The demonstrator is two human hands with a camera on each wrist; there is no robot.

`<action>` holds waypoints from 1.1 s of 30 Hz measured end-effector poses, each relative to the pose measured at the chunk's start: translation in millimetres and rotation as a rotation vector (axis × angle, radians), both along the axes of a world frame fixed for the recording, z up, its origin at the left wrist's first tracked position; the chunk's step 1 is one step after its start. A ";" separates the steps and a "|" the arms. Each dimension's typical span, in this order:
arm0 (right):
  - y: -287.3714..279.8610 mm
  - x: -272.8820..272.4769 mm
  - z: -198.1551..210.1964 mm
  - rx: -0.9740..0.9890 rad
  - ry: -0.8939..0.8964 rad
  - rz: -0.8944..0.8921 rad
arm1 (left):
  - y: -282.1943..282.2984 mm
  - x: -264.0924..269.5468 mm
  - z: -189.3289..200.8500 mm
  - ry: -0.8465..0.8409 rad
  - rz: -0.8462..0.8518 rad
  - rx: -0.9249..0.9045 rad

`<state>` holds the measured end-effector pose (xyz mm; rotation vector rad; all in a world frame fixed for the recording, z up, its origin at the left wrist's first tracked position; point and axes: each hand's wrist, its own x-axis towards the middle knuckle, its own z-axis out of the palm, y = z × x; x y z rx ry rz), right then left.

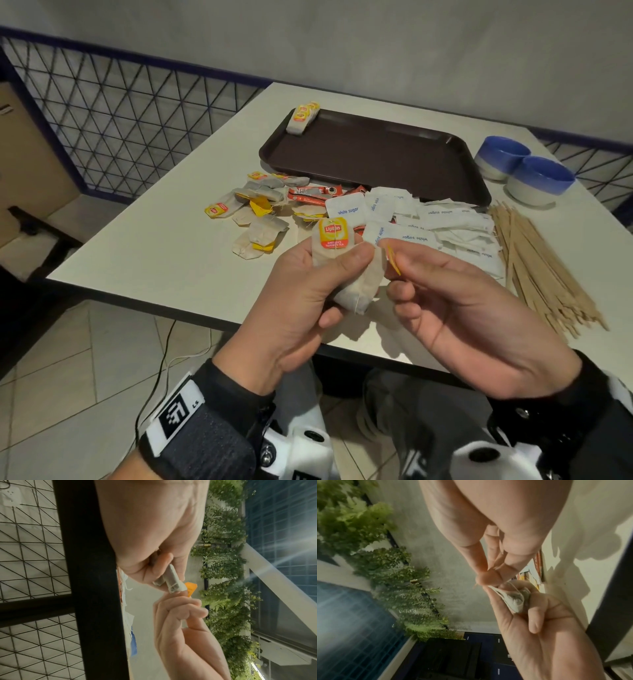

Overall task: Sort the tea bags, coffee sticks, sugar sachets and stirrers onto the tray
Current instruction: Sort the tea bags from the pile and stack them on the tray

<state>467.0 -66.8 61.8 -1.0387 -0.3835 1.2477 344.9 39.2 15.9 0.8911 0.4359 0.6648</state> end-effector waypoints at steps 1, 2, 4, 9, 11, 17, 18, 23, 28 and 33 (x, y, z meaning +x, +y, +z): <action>-0.7 0.7 1.1 -0.012 -0.045 0.001 | -0.1 0.5 -0.2 0.006 0.000 0.018; -1.5 1.5 2.1 -0.026 -0.092 -0.001 | -0.1 1.0 -0.5 0.014 0.002 0.035; -2.8 4.0 3.5 -0.050 -0.182 -0.008 | -0.5 1.5 -1.2 0.039 0.010 0.066; -3.3 12.0 8.4 -0.069 -0.423 -0.040 | -5.0 2.3 -1.4 0.072 0.016 0.146; -3.9 15.3 12.1 -0.069 -0.497 -0.029 | -6.2 2.4 -0.3 0.074 0.020 0.146; -8.0 16.6 5.8 -0.073 -0.400 0.009 | -0.9 3.9 2.0 -0.019 0.116 -0.091; -9.6 14.6 2.0 -0.081 -0.358 0.024 | 0.4 4.1 2.3 -0.047 0.129 -0.141; -25.4 4.7 -13.7 -0.122 -0.246 0.191 | 3.2 2.9 0.4 -0.060 0.150 -0.231; -37.4 -2.8 -9.8 -0.027 -0.280 0.433 | 2.5 5.5 -1.6 -0.036 0.193 -0.209; -35.0 -14.6 -6.6 0.000 -0.296 0.514 | 1.1 6.6 -2.4 -0.023 0.212 -0.183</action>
